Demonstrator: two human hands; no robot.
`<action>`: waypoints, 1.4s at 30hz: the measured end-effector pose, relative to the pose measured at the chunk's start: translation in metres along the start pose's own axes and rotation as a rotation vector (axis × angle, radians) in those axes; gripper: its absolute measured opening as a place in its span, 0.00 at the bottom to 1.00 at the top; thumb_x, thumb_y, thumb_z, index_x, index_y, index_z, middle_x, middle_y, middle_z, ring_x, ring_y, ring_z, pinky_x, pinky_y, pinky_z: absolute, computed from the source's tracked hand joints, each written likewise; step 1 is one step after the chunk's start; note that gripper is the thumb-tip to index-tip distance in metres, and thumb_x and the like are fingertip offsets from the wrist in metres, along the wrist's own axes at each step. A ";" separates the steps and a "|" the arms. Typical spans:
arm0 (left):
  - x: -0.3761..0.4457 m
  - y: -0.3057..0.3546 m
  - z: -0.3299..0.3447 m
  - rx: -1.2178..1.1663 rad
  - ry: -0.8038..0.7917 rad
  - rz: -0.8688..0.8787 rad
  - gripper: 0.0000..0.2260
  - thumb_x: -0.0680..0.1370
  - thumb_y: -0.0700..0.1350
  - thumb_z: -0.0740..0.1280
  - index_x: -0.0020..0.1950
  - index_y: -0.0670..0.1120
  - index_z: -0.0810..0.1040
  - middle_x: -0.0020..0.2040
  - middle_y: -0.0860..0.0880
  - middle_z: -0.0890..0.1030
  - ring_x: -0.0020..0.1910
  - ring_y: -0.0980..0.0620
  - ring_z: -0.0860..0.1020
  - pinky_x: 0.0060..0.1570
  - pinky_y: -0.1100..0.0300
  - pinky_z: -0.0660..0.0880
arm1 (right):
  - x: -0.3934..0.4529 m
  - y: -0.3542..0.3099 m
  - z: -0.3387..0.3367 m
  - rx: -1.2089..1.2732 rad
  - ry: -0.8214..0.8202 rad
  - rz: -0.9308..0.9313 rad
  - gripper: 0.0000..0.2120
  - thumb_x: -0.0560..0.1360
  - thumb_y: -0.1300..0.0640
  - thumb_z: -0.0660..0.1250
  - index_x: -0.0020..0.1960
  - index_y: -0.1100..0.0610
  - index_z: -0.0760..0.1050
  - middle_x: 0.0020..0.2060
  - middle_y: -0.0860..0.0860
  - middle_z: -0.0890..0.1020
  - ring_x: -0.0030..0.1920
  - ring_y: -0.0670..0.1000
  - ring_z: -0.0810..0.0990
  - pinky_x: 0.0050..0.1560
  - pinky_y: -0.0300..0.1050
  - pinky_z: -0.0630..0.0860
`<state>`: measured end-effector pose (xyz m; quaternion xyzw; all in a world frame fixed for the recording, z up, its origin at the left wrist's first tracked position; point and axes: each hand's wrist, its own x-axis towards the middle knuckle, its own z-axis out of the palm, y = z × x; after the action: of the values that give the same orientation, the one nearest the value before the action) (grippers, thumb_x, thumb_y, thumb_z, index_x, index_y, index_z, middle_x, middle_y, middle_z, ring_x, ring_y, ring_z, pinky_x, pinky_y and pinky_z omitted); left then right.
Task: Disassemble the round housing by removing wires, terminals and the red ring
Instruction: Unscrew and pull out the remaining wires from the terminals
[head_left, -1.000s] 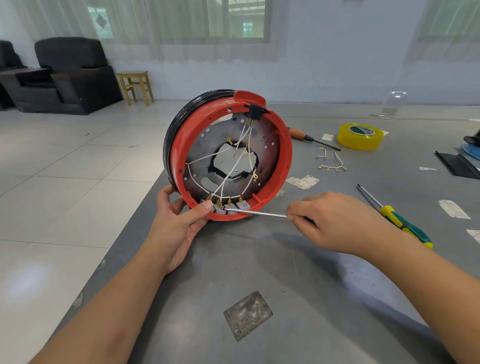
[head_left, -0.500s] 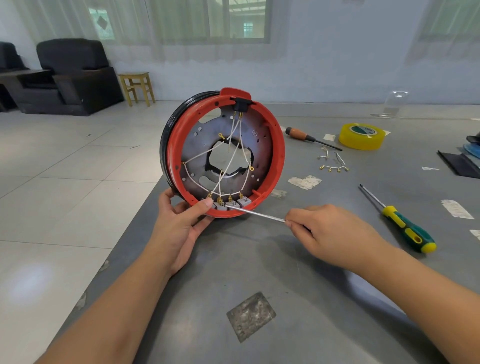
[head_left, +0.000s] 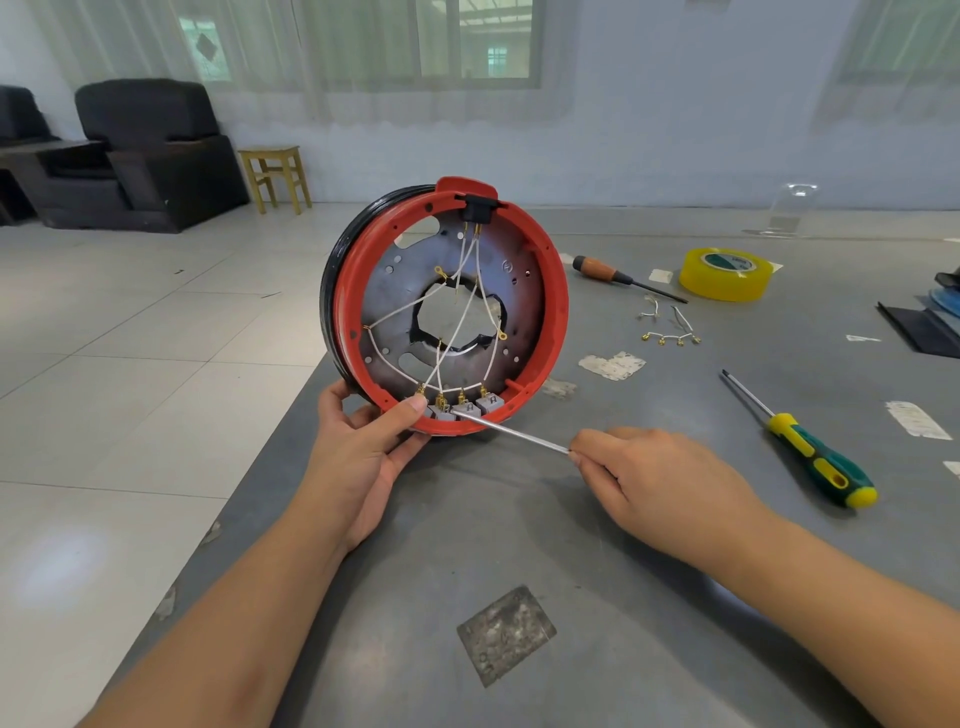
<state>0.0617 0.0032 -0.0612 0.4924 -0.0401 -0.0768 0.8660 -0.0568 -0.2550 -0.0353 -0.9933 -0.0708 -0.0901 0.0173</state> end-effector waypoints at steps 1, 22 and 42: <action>0.000 0.000 0.000 0.005 0.001 0.002 0.31 0.68 0.36 0.78 0.67 0.48 0.69 0.53 0.41 0.86 0.54 0.38 0.86 0.51 0.47 0.84 | -0.001 -0.001 0.001 -0.007 -0.005 0.004 0.18 0.82 0.40 0.42 0.54 0.46 0.67 0.41 0.47 0.76 0.39 0.58 0.78 0.40 0.53 0.78; 0.004 -0.004 -0.003 0.013 0.039 -0.004 0.26 0.75 0.34 0.75 0.67 0.49 0.68 0.55 0.38 0.85 0.57 0.36 0.85 0.54 0.43 0.83 | -0.009 -0.026 0.014 -0.141 -0.018 0.082 0.10 0.86 0.49 0.51 0.47 0.47 0.52 0.37 0.50 0.66 0.29 0.60 0.70 0.29 0.49 0.66; 0.002 -0.001 0.000 -0.021 0.030 0.003 0.33 0.68 0.40 0.79 0.68 0.48 0.66 0.56 0.40 0.86 0.56 0.38 0.86 0.56 0.44 0.83 | -0.005 -0.009 0.006 0.298 0.051 0.063 0.14 0.82 0.42 0.48 0.49 0.48 0.67 0.35 0.47 0.75 0.38 0.53 0.75 0.41 0.54 0.75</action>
<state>0.0636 0.0022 -0.0617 0.4843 -0.0268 -0.0685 0.8718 -0.0620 -0.2461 -0.0417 -0.9788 -0.0516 -0.1034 0.1692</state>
